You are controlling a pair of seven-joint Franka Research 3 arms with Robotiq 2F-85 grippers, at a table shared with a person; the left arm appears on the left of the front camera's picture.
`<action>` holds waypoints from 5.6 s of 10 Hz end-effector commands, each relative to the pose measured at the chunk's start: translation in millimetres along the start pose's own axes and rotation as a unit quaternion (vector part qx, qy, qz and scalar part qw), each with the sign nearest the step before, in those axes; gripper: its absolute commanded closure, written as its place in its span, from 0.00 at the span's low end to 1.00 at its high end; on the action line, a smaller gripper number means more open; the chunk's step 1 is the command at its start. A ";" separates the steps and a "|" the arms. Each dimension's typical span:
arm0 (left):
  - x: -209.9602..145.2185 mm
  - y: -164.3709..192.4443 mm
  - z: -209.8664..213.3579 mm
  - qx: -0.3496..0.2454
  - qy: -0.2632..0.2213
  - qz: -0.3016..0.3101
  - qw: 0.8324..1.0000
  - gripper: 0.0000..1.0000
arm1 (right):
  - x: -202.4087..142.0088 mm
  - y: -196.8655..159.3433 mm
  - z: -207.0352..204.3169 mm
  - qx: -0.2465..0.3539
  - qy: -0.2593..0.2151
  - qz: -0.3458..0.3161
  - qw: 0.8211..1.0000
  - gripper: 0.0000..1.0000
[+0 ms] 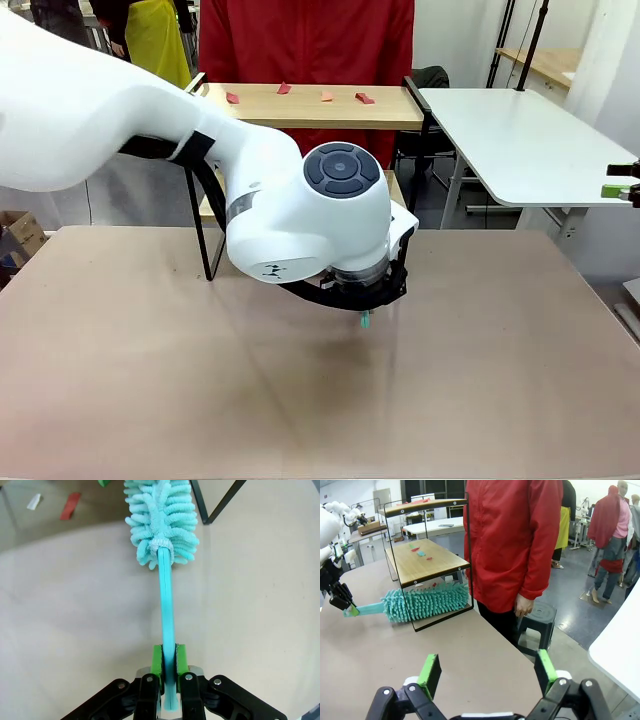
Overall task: Clean the shelf.
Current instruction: Clean the specific section of the Shelf indicated by the human with the Duster.
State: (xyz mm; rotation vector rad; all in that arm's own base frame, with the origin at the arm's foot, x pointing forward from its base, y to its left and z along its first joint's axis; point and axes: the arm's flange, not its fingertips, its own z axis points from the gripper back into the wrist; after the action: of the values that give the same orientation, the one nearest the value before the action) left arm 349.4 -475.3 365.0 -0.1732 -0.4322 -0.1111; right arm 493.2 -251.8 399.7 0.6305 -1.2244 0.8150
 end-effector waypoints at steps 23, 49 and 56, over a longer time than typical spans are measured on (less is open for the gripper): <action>1.1 153.7 1.0 0.110 0.018 0.050 0.993 0.87 | 3.4 0.3 -0.9 0.000 -0.001 0.003 1.000 0.00; 6.3 275.9 84.9 -0.160 0.013 -0.180 0.971 0.87 | 3.4 0.3 -0.9 0.000 -0.001 0.003 1.000 0.00; 18.2 333.7 94.6 -0.280 0.065 -0.321 0.902 0.87 | 3.4 0.3 -0.9 0.000 -0.001 0.003 1.000 0.00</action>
State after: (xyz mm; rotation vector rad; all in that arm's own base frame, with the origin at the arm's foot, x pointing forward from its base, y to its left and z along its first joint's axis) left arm 377.0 -136.4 409.6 -0.5442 -0.2921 -0.8573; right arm 493.1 -251.8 399.5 0.6308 -1.2238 0.8151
